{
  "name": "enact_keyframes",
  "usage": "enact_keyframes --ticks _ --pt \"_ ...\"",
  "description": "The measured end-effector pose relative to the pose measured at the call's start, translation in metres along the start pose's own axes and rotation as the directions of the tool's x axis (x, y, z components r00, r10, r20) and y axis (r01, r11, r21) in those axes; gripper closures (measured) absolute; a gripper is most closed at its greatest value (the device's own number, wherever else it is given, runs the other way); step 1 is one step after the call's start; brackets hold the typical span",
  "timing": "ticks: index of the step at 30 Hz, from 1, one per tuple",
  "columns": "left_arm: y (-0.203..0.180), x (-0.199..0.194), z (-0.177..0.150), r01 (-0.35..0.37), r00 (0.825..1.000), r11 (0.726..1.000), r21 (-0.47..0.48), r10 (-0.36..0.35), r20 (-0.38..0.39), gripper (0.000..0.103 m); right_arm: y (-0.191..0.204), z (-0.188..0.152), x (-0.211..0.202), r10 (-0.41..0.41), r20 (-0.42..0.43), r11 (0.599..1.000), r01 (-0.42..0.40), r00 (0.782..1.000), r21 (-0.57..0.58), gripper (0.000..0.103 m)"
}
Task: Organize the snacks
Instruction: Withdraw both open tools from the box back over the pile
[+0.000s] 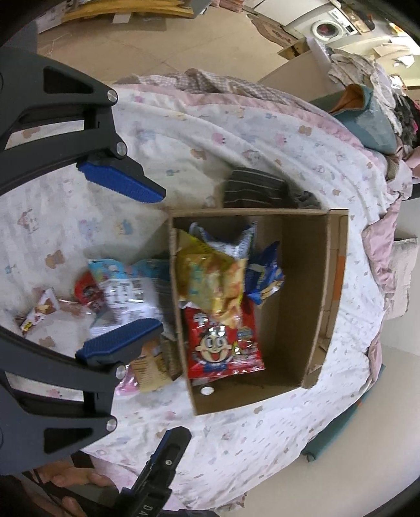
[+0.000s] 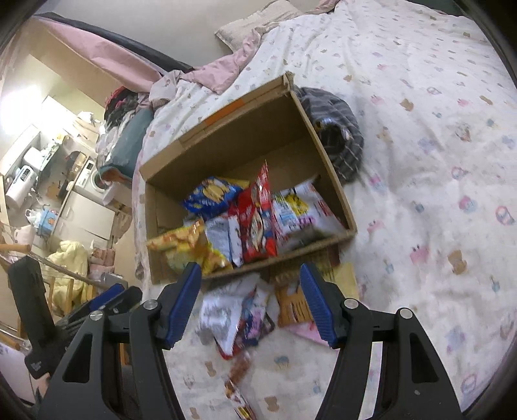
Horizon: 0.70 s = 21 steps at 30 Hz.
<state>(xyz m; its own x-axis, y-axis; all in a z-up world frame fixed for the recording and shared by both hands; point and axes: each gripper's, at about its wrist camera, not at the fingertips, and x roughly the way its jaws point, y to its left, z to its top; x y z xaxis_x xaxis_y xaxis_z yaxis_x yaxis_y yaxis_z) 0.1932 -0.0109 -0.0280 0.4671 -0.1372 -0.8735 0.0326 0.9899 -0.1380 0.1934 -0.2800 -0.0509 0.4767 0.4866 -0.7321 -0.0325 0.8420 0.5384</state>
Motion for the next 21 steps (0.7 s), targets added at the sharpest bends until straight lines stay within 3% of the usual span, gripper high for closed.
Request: enact_keyframes --ticks 9,13,19,21 --pt "-0.009 -0.002 -0.034 -0.003 1.0 0.998 0.07 0.005 -0.03 0.032 -0.012 -0.038 -0.012 -0.061 -0.009 0.998 0.061 0.998 0.021 0.037" --pt "-0.014 0.001 -0.044 -0.006 0.998 0.999 0.049 0.009 -0.064 0.032 -0.019 -0.042 -0.017 -0.054 -0.012 0.998 0.055 0.998 0.04 0.037" --pt "-0.025 0.024 -0.075 0.029 0.98 0.999 -0.025 -0.033 -0.197 0.032 -0.032 -0.044 -0.024 -0.05 -0.021 0.995 0.052 0.999 0.082 0.037" --pt "-0.032 0.041 -0.092 0.011 0.958 0.998 -0.062 -0.028 -0.284 0.032 -0.034 -0.045 -0.024 -0.048 -0.031 0.995 0.05 0.998 0.091 0.037"
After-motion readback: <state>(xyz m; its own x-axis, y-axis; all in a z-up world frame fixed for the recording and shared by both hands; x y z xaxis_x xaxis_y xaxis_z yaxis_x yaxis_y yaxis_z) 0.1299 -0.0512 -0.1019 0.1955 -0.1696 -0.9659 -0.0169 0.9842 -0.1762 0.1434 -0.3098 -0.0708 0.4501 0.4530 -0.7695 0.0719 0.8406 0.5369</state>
